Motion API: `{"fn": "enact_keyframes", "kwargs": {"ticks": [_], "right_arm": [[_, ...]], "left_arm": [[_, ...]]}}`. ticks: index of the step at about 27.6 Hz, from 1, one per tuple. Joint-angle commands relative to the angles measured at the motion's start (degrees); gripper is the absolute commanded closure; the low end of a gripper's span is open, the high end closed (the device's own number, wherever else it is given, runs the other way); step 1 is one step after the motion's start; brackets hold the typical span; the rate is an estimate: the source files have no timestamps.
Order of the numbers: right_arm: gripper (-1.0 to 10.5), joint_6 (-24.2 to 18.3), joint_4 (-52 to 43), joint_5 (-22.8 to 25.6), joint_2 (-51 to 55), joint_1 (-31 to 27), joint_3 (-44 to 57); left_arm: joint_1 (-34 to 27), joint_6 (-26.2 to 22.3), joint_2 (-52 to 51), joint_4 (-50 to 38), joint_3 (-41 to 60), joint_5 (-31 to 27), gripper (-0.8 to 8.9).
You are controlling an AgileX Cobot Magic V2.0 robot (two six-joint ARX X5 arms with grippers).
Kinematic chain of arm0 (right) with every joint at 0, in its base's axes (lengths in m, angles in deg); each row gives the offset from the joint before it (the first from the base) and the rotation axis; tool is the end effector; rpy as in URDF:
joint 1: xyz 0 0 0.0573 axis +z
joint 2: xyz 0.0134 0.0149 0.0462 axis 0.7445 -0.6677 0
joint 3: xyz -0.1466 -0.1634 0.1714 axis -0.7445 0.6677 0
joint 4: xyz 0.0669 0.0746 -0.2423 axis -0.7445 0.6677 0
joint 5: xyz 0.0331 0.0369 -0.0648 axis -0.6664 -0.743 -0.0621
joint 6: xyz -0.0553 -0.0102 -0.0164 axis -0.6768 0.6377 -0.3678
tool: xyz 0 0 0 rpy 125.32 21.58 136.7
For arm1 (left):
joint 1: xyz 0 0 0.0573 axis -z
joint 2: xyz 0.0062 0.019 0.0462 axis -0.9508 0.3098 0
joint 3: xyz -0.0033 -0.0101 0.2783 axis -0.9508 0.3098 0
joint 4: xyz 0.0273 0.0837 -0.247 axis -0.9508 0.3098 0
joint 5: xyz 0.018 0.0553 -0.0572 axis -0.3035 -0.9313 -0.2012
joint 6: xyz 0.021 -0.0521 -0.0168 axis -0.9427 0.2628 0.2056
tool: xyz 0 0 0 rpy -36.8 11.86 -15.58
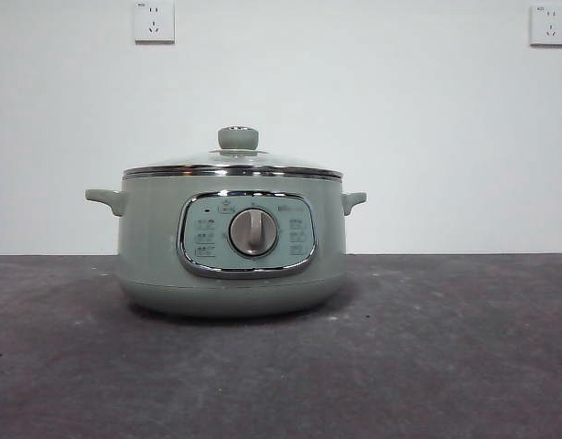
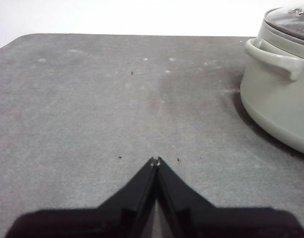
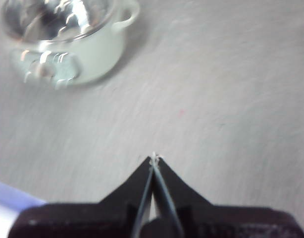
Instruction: Pick up the egg,open the lid,put the egg in the pot,close the lid
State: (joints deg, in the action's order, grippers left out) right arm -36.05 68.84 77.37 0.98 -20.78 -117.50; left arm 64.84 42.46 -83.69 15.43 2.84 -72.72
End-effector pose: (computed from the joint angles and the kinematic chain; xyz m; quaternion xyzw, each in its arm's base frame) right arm 0.0438 0.0161 0.4123 -0.0730 0.3039 0.1431 0.9391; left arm 0.1015 0.0094 0.1476 -0.0218 0.1121 0.0179 0.9933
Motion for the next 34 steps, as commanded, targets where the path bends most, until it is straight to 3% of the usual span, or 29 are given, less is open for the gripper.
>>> {"fn": "enact_keyframes", "kwargs": {"ticks": [1,5,8,12,21,34], "right_arm": [[9.5,-3.3,-11.1,-3.0,6.1,-7.2,4.4],[9.5,-6.2,-31.9,-3.9,17.7,-17.4,20.0],[9.5,-5.7,-47.1,-6.8,24.1,-22.7,35.3],[9.5,-5.6,-56.2,-7.1,28.5,-24.8,48.2],[9.5,-3.0,-63.1,-6.8,36.4,-24.8,67.1],[9.5,-3.0,-63.6,-7.1,36.6,-24.8,73.7]], "left_arm": [[-0.2,0.3,0.0,-0.2,0.6,0.2,8.17],[-0.2,0.3,0.0,-0.2,0.6,0.2,8.17],[-0.2,0.3,0.0,-0.2,0.6,0.2,8.17],[-0.2,0.3,0.0,-0.2,0.6,0.2,8.17],[-0.2,0.3,0.0,-0.2,0.6,0.2,8.17],[-0.2,0.3,0.0,-0.2,0.6,0.2,8.17]]}}
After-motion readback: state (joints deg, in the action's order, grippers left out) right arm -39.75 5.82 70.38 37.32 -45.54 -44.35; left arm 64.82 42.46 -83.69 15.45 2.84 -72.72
